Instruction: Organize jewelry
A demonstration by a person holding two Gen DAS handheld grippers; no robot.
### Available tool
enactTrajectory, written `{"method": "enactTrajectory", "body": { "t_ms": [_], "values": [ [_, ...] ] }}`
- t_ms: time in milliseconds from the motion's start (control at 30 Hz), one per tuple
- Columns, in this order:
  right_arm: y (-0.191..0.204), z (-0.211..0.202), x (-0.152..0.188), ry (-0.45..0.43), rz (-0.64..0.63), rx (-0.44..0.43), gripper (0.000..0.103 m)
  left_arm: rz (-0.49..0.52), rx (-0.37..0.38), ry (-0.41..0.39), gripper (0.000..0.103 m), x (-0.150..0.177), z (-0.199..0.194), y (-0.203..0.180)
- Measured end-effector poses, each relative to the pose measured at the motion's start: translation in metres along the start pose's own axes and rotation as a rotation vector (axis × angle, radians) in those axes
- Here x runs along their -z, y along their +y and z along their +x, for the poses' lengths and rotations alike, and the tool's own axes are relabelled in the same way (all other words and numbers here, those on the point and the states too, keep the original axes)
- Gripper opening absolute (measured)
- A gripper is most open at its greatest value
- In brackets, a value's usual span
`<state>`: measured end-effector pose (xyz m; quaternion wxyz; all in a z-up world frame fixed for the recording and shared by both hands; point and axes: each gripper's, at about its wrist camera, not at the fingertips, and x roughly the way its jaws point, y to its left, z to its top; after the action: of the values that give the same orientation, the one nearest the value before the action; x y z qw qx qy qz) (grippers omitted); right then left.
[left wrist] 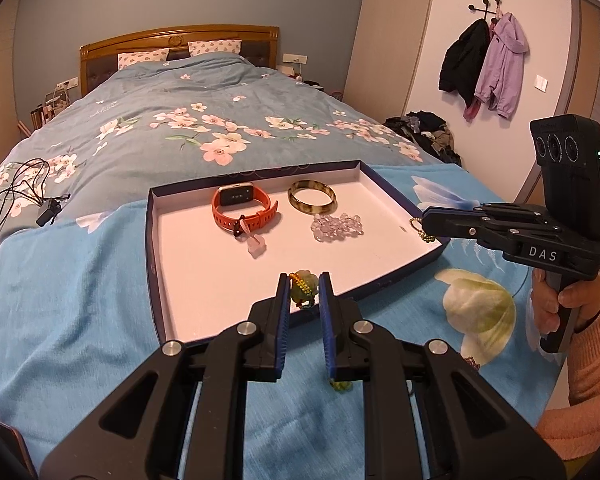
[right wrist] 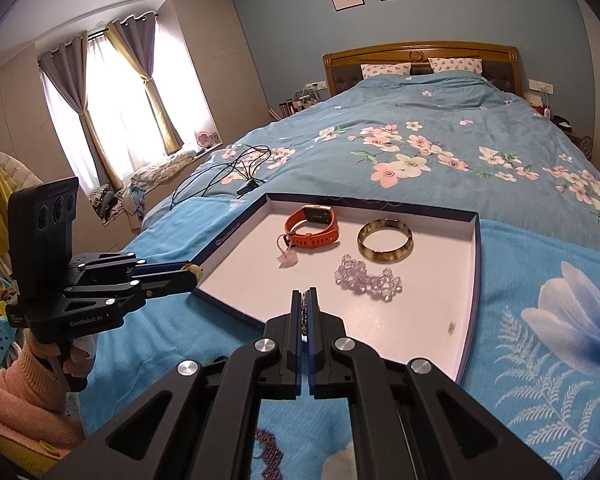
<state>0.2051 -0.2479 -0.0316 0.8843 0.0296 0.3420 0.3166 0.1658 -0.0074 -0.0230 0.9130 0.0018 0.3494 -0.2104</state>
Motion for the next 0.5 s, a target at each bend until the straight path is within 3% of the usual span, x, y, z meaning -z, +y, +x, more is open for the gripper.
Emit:
{"method": "enactTrajectory", "body": {
  "t_ms": [500],
  "values": [
    [-0.019,0.03,-0.01,0.042,0.027,0.048,0.001,-0.021,-0.04,0.037,0.015,-0.016,0.036,0.014]
  ]
}}
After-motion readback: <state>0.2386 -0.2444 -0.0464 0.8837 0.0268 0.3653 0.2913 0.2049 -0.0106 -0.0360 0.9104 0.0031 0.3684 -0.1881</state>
